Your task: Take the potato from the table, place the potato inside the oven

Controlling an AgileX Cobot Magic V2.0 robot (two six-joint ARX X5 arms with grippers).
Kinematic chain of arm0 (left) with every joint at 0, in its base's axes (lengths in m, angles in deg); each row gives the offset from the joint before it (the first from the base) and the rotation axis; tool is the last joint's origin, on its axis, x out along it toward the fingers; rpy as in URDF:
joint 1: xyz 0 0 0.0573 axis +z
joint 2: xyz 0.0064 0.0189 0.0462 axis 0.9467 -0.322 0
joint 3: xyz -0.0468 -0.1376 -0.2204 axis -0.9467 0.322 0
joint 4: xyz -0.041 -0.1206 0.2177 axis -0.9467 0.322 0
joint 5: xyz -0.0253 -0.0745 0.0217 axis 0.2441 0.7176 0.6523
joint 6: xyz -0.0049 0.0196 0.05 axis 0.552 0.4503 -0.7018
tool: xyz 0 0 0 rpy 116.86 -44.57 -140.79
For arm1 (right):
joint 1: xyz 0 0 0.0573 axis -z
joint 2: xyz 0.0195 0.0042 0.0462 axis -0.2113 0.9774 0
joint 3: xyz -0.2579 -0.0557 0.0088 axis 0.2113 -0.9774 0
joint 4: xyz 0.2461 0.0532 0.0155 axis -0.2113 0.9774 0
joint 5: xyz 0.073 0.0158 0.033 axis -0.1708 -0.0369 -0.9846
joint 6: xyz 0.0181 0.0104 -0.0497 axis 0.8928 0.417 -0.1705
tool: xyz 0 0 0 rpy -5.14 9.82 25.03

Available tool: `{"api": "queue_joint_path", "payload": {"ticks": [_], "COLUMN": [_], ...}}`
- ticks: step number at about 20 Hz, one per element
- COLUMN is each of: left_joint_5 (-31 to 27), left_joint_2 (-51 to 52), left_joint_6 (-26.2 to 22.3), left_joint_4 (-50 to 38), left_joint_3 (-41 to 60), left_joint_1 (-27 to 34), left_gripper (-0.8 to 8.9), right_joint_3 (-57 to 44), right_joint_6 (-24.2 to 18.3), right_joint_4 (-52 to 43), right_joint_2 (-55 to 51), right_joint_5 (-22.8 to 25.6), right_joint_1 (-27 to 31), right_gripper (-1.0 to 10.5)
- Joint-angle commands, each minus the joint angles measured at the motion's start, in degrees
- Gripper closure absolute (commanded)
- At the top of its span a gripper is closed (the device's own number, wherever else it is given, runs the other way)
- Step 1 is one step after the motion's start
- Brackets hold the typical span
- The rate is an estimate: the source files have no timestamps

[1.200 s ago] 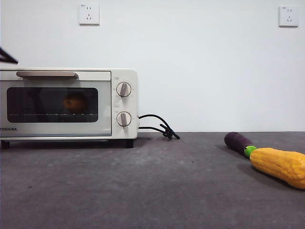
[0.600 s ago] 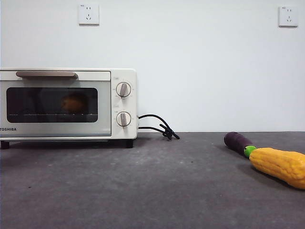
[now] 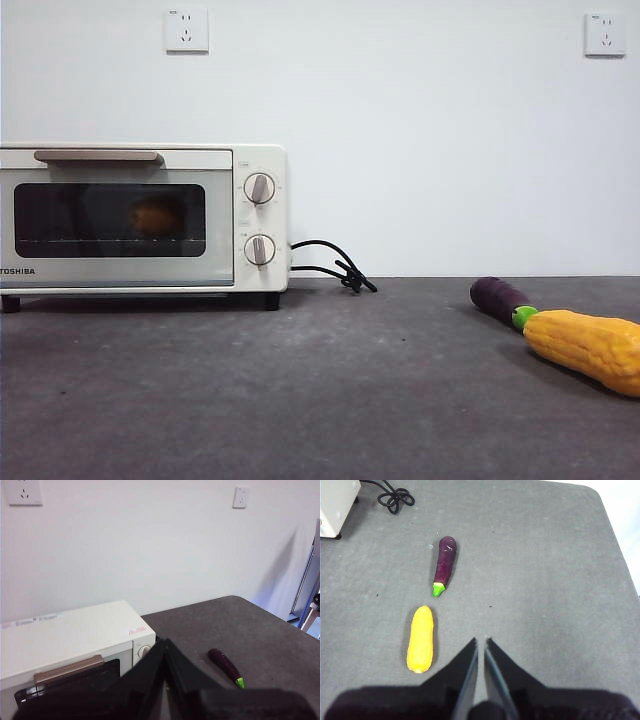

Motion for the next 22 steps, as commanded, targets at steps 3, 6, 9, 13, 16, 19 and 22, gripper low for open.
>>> {"api": "queue_joint_path", "payload": {"ticks": [3, 6, 9, 13, 16, 19, 22], "left_joint_5": [-1.01, -2.64, -2.4, -3.26, -10.16, -21.46, -23.12], "left_joint_2": [-4.5, -5.66, -3.72, 7.78, 17.79, 24.98, 29.27], "left_joint_6": [-8.87, -20.46, -23.5, -20.52, -12.81, -6.05, -4.2], "left_joint_4": [0.37, 0.85, -6.99, -28.15, -41.97, -42.01, -42.07], "left_joint_3": [0.48, 2.82, 12.76, 37.42, 54.23, 63.54, 68.94], "left_joint_1": [-0.17, 0.13, 0.42, 0.28, 0.22, 0.17, -1.33], "left_gripper": [8.18, 8.18, 8.18, 8.18, 8.18, 8.18, 8.17], "right_joint_3": [-0.57, -0.57, -0.57, -0.57, -0.57, -0.57, -0.57], "right_joint_6": [0.61, 0.61, 0.61, 0.61, 0.61, 0.61, 0.59], "right_joint_4": [1.55, 1.55, 1.55, 1.55, 1.55, 1.55, 1.55], "right_joint_2": [-0.04, -0.04, -0.04, -0.04, -0.04, -0.04, -0.04], "right_joint_5": [0.24, 0.26, 0.42, 0.44, 0.44, 0.44, 0.44], "right_joint_1": [0.04, 0.04, 0.04, 0.04, 0.04, 0.07, 0.04], "right_gripper": [9.1, 9.1, 9.1, 9.1, 9.1, 9.1, 9.1]}}
